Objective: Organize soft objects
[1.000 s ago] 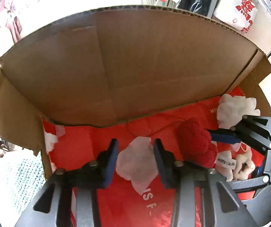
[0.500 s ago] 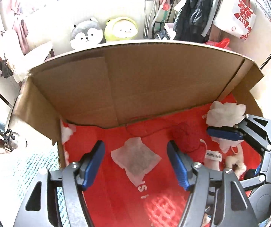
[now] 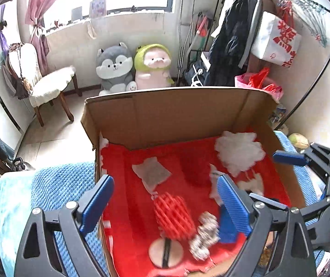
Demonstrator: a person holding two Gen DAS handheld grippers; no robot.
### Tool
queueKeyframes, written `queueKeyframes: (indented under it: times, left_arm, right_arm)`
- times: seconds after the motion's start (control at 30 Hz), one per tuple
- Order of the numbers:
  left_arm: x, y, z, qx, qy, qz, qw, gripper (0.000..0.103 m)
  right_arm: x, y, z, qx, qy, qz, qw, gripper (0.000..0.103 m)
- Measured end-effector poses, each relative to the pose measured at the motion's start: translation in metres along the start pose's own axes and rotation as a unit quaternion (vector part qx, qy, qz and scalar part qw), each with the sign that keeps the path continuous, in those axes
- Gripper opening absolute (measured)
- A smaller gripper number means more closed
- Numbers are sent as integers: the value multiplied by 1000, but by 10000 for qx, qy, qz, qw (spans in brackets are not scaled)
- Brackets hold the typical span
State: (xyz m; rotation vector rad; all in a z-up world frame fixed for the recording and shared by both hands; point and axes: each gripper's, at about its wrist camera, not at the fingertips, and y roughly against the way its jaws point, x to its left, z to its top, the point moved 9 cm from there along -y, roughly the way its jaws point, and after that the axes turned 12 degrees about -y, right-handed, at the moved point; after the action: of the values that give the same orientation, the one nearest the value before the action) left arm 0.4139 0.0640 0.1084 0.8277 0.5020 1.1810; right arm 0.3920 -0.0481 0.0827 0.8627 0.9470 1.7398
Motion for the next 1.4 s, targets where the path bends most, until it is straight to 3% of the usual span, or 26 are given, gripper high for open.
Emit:
queueKeyframes:
  times: [0.33,0.67,1.0,1.4]
  left_arm:
    - [-44,55,-24,-254,4,-122,9996,99]
    - [-56,86,-48,-517,173,-142,9984,103]
    - [-64,63,-88,-448,273,91,9986,103]
    - [-64,26,-109,-675,302,459,9962,103]
  right_arm:
    - [-42,61,-28,-273,-409,24,9988,87]
    - [-64,89,-59,-512,-735,-41,9960,94]
    - [-73,69,-88,-571,-1126,-57,9920,94]
    - [-68,31,-105,-1113,-1367,-401,9835,94]
